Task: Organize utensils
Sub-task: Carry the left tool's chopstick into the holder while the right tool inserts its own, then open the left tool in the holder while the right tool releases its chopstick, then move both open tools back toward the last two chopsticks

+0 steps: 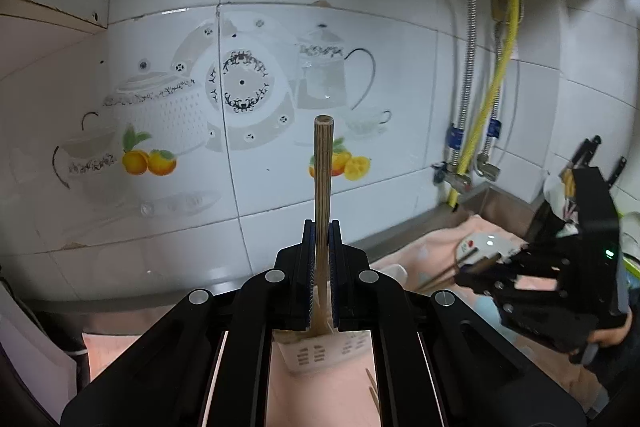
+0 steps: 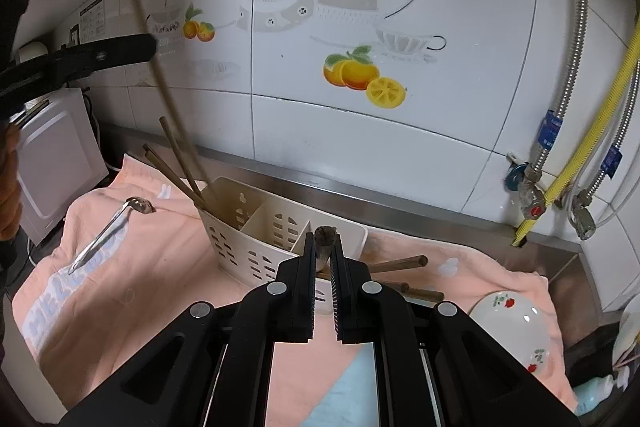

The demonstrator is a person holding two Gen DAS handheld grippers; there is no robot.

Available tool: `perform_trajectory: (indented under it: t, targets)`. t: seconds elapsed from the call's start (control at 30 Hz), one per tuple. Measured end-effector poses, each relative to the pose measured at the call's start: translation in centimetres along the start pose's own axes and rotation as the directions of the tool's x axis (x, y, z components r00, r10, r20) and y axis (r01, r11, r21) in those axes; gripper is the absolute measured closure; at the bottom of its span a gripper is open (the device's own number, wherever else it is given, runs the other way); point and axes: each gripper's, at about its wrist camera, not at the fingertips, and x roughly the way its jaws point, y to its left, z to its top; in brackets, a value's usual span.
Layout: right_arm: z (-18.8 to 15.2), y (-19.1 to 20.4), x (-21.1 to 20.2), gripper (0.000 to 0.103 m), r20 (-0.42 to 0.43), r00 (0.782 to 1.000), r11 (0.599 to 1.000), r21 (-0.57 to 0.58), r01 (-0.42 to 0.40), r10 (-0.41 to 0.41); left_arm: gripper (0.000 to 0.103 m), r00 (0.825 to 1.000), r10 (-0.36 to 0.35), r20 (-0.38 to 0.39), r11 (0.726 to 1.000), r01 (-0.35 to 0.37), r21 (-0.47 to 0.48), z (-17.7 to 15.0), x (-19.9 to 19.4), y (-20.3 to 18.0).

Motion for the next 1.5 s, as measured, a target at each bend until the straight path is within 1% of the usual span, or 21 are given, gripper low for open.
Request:
perform_trajectory:
  t: [0.1, 0.3, 0.47, 0.63, 0.67, 0.7, 0.73, 0.87, 0.9, 0.93, 1.03, 1.07, 1.1, 1.17, 1.23, 1.3, 1.4, 1.47, 1.5]
  targets:
    - [0.0, -0.1, 0.4, 0.096, -0.002, 1.000, 1.000, -0.001, -0.005, 0.005, 0.098, 1.000, 0.011, -0.021, 1.000, -0.012, -0.016, -0.3, 1.4, 0.4]
    - [-0.2, -0.1, 0.8, 0.096, -0.005, 1.000, 1.000, 0.001, -0.014, 0.014, 0.098, 0.995, 0.027, -0.091, 0.998, -0.032, -0.052, -2.2, 4.6, 1.8]
    - [-0.4, 0.0, 1.3, 0.096, -0.008, 1.000, 1.000, 0.006, -0.013, 0.013, 0.098, 0.991, 0.028, -0.127, 0.998, -0.036, -0.059, -3.3, 5.7, 2.2]
    - [-0.5, 0.2, 1.3, 0.094, -0.003, 1.000, 1.000, 0.004, -0.009, 0.009, 0.097, 0.989, 0.025, -0.146, 0.997, -0.034, -0.065, -4.0, 6.0, 2.5]
    - [-0.5, 0.2, 1.2, 0.092, 0.000, 1.000, 1.000, 0.004, -0.010, 0.010, 0.097, 0.989, 0.027, -0.146, 0.997, -0.036, -0.064, -4.0, 6.0, 2.4]
    - [-0.5, 0.2, 1.0, 0.087, 0.006, 1.000, 1.000, 0.005, -0.007, 0.007, 0.097, 0.989, 0.025, -0.143, 0.997, -0.034, -0.065, -4.1, 5.8, 2.4]
    - [-0.4, 0.2, 0.8, 0.084, 0.012, 1.000, 1.000, 0.005, -0.002, 0.002, 0.096, 0.990, 0.024, -0.138, 0.997, -0.033, -0.064, -4.1, 5.7, 2.4]
    - [-0.5, 0.3, -0.6, 0.069, 0.048, 0.999, 1.000, 0.004, 0.019, -0.019, 0.094, 0.992, 0.019, -0.127, 0.997, -0.027, -0.066, -4.0, 4.7, 2.1]
    - [-0.6, 0.3, -0.9, 0.066, 0.054, 0.998, 1.000, 0.004, 0.021, -0.021, 0.088, 0.992, 0.023, -0.123, 0.998, -0.031, -0.063, -4.1, 4.3, 2.0]
    - [-0.8, 0.5, -1.4, 0.066, 0.065, 0.998, 1.000, 0.002, 0.025, -0.025, 0.079, 0.993, 0.026, -0.118, 0.997, -0.033, -0.063, -4.2, 3.8, 1.9]
    - [-1.5, 1.0, -2.6, 0.060, 0.085, 0.996, 1.000, -0.004, 0.029, -0.028, 0.070, 0.995, 0.025, -0.099, 0.997, -0.032, -0.068, -4.6, 2.1, 1.7]
    - [-1.9, 1.3, -3.0, 0.057, 0.088, 0.996, 1.000, -0.005, 0.027, -0.026, 0.068, 0.995, 0.026, -0.097, 0.997, -0.032, -0.069, -4.8, 1.7, 1.6]
    - [-2.4, 1.7, -3.4, 0.052, 0.092, 0.995, 1.000, -0.008, 0.027, -0.026, 0.063, 0.995, 0.029, -0.092, 0.997, -0.035, -0.072, -5.2, 1.0, 1.6]
    - [-3.3, 2.5, -4.0, 0.048, 0.096, 0.995, 1.000, -0.013, 0.025, -0.023, 0.059, 0.996, 0.028, -0.086, 0.996, -0.035, -0.077, -5.7, 0.0, 1.5]
    - [-4.6, 3.3, -4.5, 0.047, 0.090, 0.996, 1.000, -0.017, 0.017, -0.016, 0.050, 0.996, 0.034, -0.079, 0.996, -0.040, -0.081, -6.6, -1.4, 1.4]
    - [-6.0, 4.1, -4.7, 0.041, 0.078, 0.997, 1.000, -0.015, 0.012, -0.011, 0.044, 0.997, 0.031, -0.075, 0.995, -0.039, -0.096, -7.5, -2.5, 1.6]
    - [-8.2, 5.3, -4.7, 0.040, 0.058, 0.998, 1.000, -0.013, 0.008, -0.007, 0.034, 0.996, 0.044, -0.076, 0.992, -0.053, -0.110, -9.1, -3.9, 1.6]
    - [-9.7, 6.1, -4.4, 0.040, 0.033, 0.999, 1.000, -0.001, -0.002, 0.002, 0.030, 0.995, 0.059, -0.076, 0.991, -0.067, -0.112, -10.3, -4.9, 1.7]
    - [-10.5, 6.4, -4.2, 0.040, 0.022, 1.000, 1.000, 0.007, -0.006, 0.006, 0.024, 0.994, 0.071, -0.078, 0.990, -0.080, -0.113, -11.0, -5.5, 1.7]
